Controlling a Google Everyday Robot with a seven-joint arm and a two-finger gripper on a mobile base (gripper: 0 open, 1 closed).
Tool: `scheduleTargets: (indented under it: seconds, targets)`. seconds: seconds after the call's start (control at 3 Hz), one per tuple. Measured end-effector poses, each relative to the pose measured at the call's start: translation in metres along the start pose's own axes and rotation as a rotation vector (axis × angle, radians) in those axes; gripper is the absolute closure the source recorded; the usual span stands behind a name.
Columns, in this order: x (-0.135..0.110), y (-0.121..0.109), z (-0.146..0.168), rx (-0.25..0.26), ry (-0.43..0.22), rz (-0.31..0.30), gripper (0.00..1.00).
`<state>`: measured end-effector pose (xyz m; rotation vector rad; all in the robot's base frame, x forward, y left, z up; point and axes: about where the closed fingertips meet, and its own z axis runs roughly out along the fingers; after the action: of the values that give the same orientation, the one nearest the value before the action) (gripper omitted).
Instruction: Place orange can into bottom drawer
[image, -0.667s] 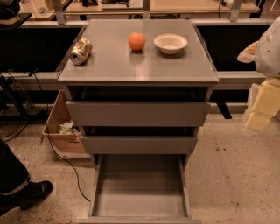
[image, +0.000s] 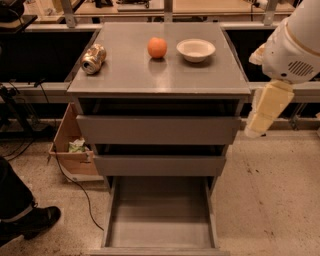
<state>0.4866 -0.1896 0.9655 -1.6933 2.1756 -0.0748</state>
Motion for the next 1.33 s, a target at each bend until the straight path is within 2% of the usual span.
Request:
scheduleTargets:
  seconds: [0.33, 0.67, 1.0, 1.33]
  targets:
    - [-0.045, -0.046, 0.039, 0.034, -0.069, 0.013, 0.0]
    - [-0.092, -0.083, 0.085, 0.049, -0.131, 0.031, 0.0]
    - [-0.14, -0.119, 0.136, 0.036, -0.191, 0.046, 0.0]
    - [-0.14, -0.119, 0.136, 0.036, -0.191, 0.047, 0.0]
